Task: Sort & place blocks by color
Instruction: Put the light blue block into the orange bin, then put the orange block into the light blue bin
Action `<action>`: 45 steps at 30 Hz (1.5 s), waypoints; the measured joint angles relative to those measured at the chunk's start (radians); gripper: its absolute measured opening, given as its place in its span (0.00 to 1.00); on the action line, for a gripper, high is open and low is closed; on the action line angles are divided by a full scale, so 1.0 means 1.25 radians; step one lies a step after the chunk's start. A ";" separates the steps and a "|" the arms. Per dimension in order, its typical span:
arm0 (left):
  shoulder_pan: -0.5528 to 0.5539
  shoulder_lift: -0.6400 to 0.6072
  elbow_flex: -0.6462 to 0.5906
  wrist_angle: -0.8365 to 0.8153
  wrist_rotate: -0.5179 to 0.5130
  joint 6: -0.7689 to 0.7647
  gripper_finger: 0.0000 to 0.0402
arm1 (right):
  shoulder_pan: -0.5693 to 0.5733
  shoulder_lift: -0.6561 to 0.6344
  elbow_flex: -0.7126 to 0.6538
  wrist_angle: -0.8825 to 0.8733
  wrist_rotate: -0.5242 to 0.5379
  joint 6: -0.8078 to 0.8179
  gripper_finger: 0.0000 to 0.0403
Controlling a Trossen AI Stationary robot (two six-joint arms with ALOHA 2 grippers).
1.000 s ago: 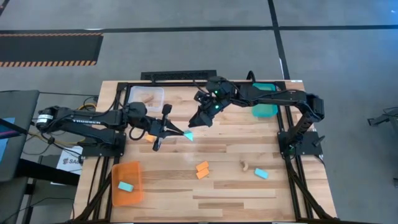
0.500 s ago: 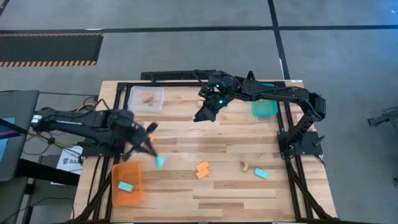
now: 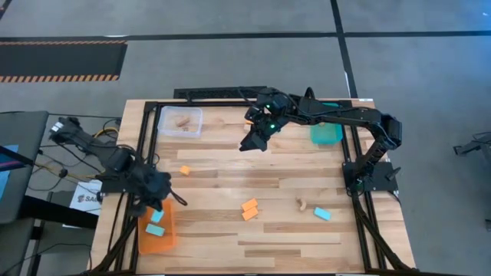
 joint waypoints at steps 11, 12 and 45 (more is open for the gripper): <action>0.000 0.156 -0.016 -0.030 -0.015 0.098 0.00 | 0.006 0.000 0.000 -0.061 0.000 -0.004 0.61; 0.000 0.168 -0.016 -0.029 -0.010 0.108 0.00 | 0.005 0.000 0.000 -0.070 0.000 -0.004 0.61; 0.083 0.216 0.154 -0.062 -0.113 0.201 0.49 | 0.064 -0.103 0.000 -0.352 0.068 -0.076 0.61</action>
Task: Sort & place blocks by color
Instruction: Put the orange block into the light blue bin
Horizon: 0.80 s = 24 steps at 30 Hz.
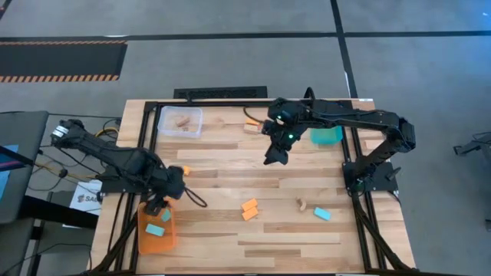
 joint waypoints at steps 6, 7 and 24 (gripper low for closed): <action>0.100 0.000 0.045 0.052 -0.150 0.174 0.49 | 0.069 0.002 0.000 -0.139 0.063 0.003 0.61; 0.127 0.000 0.043 0.058 -0.152 0.192 0.49 | 0.083 0.003 0.000 -0.165 0.076 0.003 0.61; 0.507 0.000 0.019 0.449 0.089 0.275 0.49 | 0.267 -0.272 -0.335 -0.070 0.350 0.325 0.61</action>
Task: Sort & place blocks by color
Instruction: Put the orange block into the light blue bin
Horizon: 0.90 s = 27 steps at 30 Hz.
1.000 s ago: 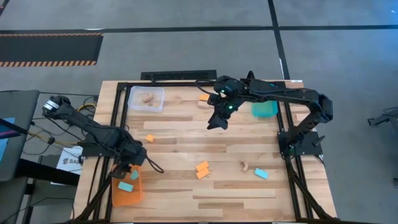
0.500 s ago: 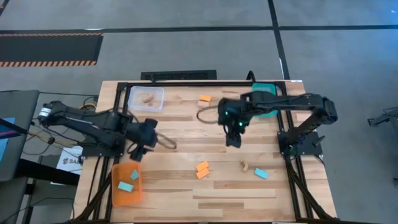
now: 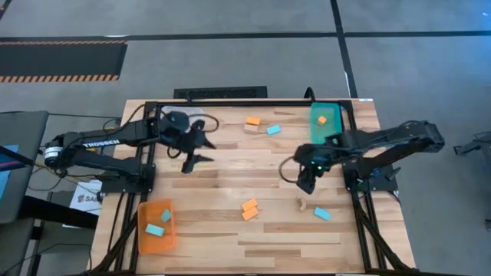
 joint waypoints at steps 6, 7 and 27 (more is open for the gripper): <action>0.038 0.002 0.000 0.191 0.014 -0.029 0.49 | 0.056 -0.075 -0.117 0.016 0.077 0.150 0.61; 0.041 0.007 0.000 0.220 0.015 -0.034 0.49 | 0.063 -0.079 -0.128 0.017 0.077 0.163 0.61; 0.046 0.165 -0.001 0.240 0.078 -0.105 0.49 | 0.147 -0.051 -0.151 0.016 0.063 0.206 0.61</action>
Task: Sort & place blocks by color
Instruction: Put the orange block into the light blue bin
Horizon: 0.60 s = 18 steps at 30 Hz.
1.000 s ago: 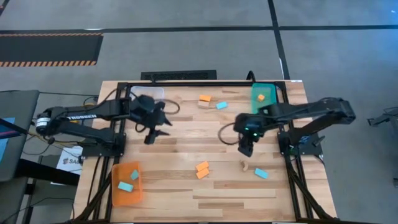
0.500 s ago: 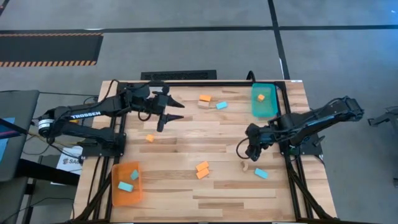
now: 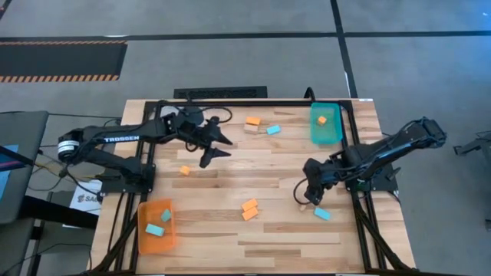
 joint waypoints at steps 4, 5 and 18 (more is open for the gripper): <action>-0.002 0.017 0.000 -0.044 0.017 0.000 0.49 | 0.036 0.000 0.000 0.003 -0.001 0.055 0.61; -0.002 0.017 0.000 -0.046 0.017 0.002 0.49 | 0.046 0.000 0.000 0.001 -0.001 0.072 0.61; -0.002 0.028 0.001 -0.054 0.001 0.027 0.49 | 0.097 0.009 -0.092 0.048 -0.047 0.281 0.61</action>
